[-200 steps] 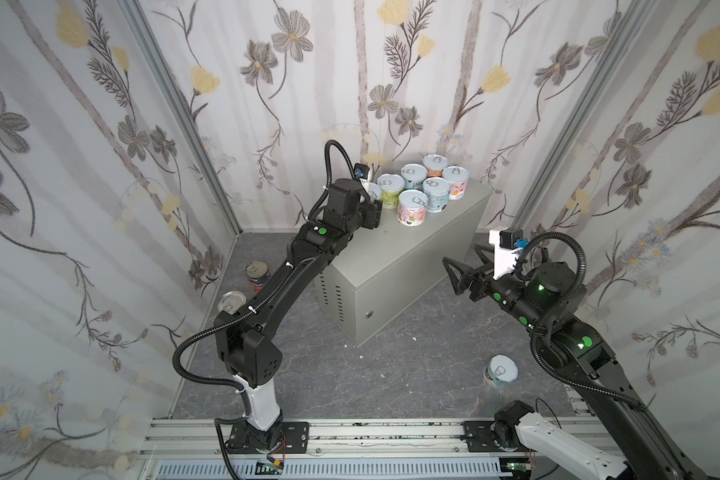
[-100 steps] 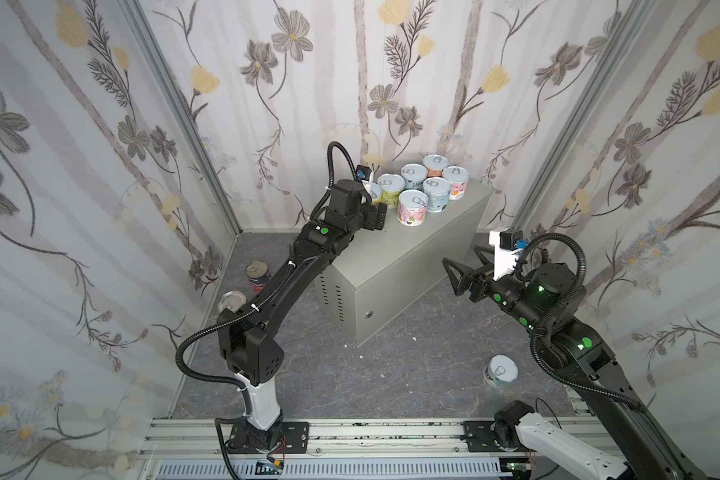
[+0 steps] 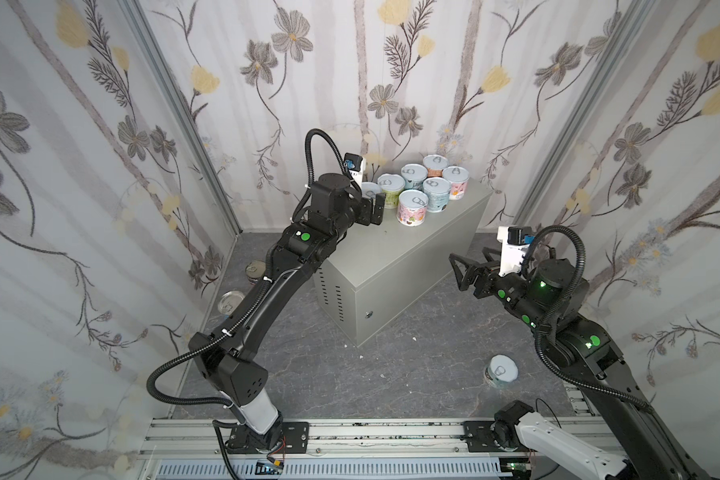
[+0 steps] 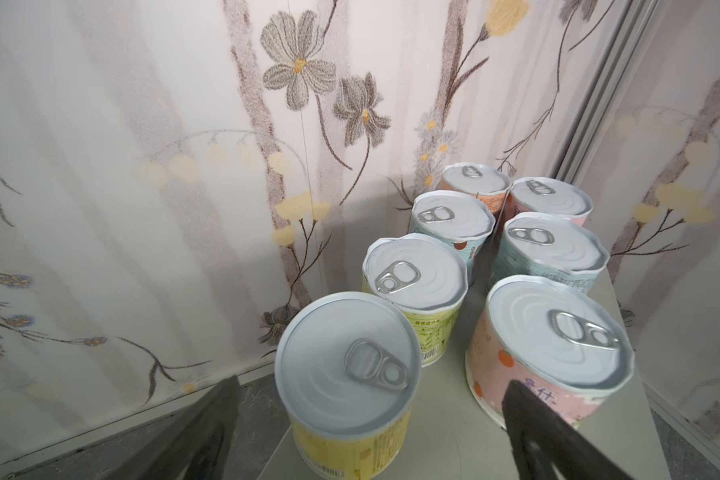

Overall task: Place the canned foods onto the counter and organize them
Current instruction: 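Open the left gripper and pull both arms back from the cabinet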

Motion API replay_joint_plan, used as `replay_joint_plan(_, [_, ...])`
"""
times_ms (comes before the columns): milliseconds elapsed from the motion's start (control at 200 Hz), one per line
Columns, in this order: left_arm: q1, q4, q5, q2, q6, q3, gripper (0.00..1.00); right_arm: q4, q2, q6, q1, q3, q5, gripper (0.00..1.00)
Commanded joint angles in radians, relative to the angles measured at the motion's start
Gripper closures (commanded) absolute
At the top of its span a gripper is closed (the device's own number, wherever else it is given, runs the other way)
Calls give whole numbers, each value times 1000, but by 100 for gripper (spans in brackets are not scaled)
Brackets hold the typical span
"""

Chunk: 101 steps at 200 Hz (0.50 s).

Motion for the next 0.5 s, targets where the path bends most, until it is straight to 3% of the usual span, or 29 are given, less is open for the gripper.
replay_joint_plan(0, [-4,18,-5,-60,-22,-41,0,-115,-5,58,1,2,102,3])
replay_joint_plan(225, [-19,20,-6,-249,-80,-231,0,-232,-56,177,4,-103,219,0])
replay_joint_plan(500, [-26,20,-13,-523,-153,-522,0,-392,-87,413,4,-201,461,0])
